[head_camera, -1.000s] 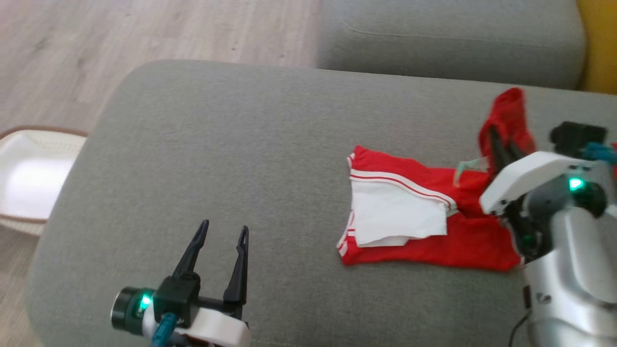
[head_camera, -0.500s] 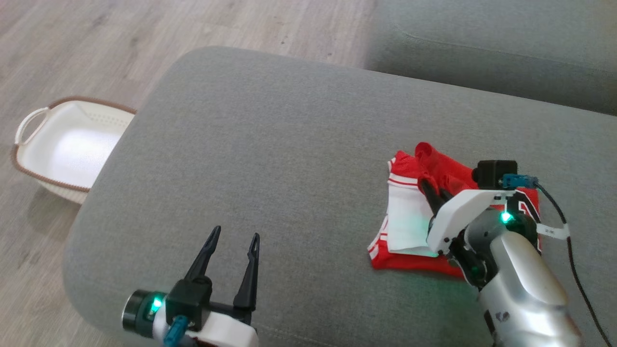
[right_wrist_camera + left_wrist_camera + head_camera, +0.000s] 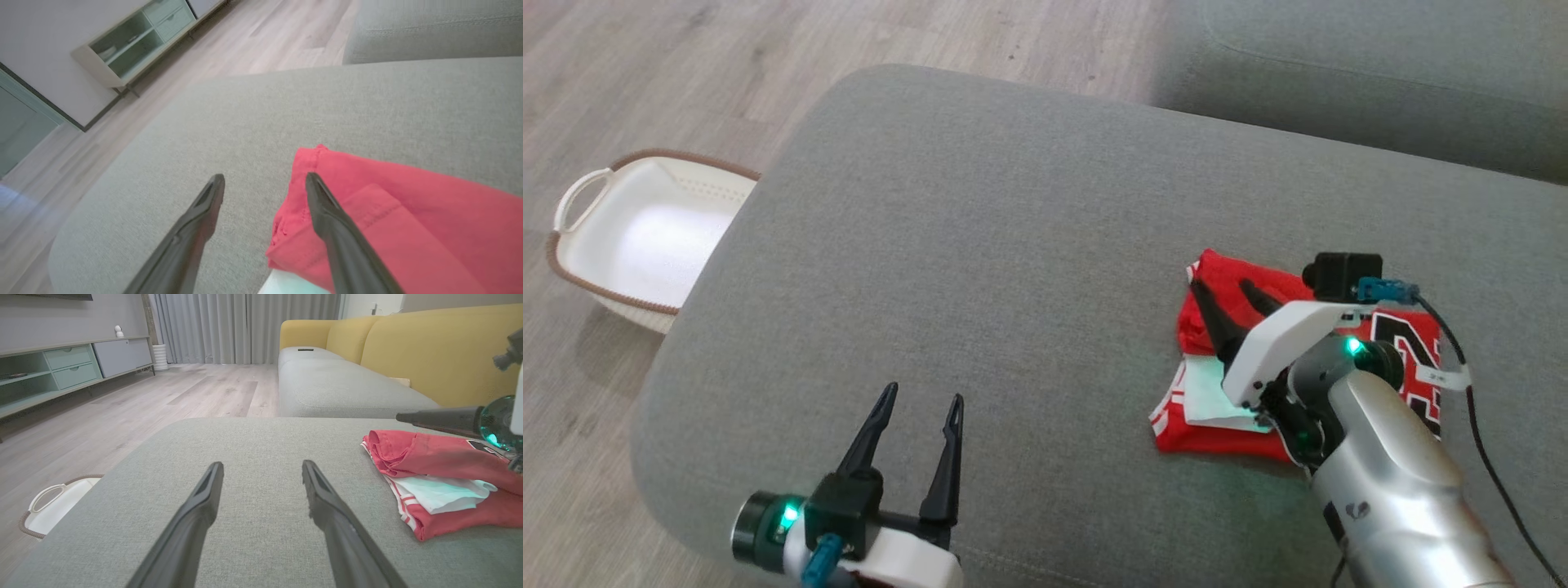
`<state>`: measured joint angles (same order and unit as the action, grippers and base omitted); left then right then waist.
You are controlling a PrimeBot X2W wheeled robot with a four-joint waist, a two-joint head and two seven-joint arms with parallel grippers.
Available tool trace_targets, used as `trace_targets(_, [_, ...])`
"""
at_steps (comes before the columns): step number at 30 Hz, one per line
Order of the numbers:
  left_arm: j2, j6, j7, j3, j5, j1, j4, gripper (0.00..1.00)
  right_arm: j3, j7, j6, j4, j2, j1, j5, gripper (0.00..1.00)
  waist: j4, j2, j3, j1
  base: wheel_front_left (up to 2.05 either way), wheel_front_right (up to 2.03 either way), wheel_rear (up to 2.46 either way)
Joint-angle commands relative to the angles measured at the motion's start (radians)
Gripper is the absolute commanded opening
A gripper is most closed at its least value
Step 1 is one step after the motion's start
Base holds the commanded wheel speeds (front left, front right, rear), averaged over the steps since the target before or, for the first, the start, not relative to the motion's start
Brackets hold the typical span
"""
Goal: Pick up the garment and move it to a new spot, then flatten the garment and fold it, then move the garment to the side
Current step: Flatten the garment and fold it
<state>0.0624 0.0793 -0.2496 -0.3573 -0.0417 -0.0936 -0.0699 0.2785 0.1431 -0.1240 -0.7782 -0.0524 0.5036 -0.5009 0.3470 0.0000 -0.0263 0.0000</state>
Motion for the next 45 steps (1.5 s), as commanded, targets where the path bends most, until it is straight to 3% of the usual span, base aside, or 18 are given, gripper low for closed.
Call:
trace_targets(1, [-0.01, 0.007, -0.012, 0.029, -0.007, 0.054, 0.033, 1.0, 0.021, -0.02, -0.007, 0.047, 0.002, 0.054, -0.014, 1.0, -0.009, 0.0, -0.002, 0.0, 0.0, 0.0, 0.0])
trace_targets(5, [-0.01, 0.01, -0.012, 0.035, -0.006, 0.053, 0.037, 1.0, -0.001, -0.033, -0.007, 0.088, 0.002, 0.044, -0.022, 1.0, -0.032, 0.0, -0.004, 0.0, 0.0, 0.0, 0.0])
trace_targets(12, [-0.011, 0.003, -0.012, 0.035, 0.0, 0.053, 0.039, 1.0, -0.106, 0.125, -0.007, 0.192, -0.076, -0.023, -0.155, 1.0, -0.054, 0.0, -0.008, 0.0, 0.0, 0.0, 0.0])
trace_targets(13, [-0.011, 0.002, -0.012, 0.033, 0.0, 0.055, 0.04, 1.0, -0.113, 0.158, -0.007, 0.203, -0.101, -0.029, -0.178, 0.82, -0.052, 0.0, -0.012, 0.0, 0.0, 0.0, 0.0])
trace_targets(14, [-0.011, 0.001, -0.012, 0.031, 0.001, 0.058, 0.04, 1.0, -0.124, 0.188, -0.007, 0.212, -0.123, -0.034, -0.205, 0.48, -0.05, 0.0, -0.015, 0.0, 0.0, 0.0, 0.0])
trace_targets(15, [-0.011, -0.001, -0.012, 0.028, 0.001, 0.06, 0.041, 1.0, -0.141, 0.219, -0.007, 0.217, -0.14, -0.037, -0.238, 0.03, -0.047, 0.0, -0.018, 0.0, 0.0, 0.0, 0.0])
trace_targets(16, [-0.011, -0.003, -0.012, 0.025, 0.001, 0.063, 0.04, 1.0, -0.154, 0.252, -0.007, 0.22, -0.159, -0.039, -0.265, 0.0, -0.042, 0.0, -0.022, 0.0, 0.0, 0.0, 0.0])
trace_targets(22, [-0.011, -0.009, -0.012, 0.005, -0.001, 0.078, 0.032, 1.0, -0.199, 0.473, -0.007, 0.216, -0.24, -0.049, -0.413, 0.0, -0.01, 0.0, -0.044, 0.0, 0.0, 0.0, 0.0])
trace_targets(30, [-0.012, -0.002, -0.012, -0.022, -0.011, 0.093, 0.031, 1.0, -0.199, 0.623, -0.007, 0.219, -0.3, -0.086, -0.483, 0.0, 0.018, 0.0, -0.074, 0.0, 0.0, 0.0, 0.0])
trace_targets(36, [-0.012, 0.014, -0.012, -0.04, -0.027, 0.108, 0.032, 1.0, -0.172, 0.7, -0.007, 0.25, -0.291, -0.117, -0.53, 0.0, 0.022, 0.0, -0.091, 0.0, 0.0, 0.0, 0.0])
trace_targets(45, [-0.012, 0.021, -0.012, -0.034, -0.023, 0.112, 0.023, 1.0, -0.082, 0.797, -0.007, 0.426, -0.28, -0.208, -0.608, 0.0, -0.014, 0.0, -0.06, 0.0, 0.0, 0.0, 0.0])
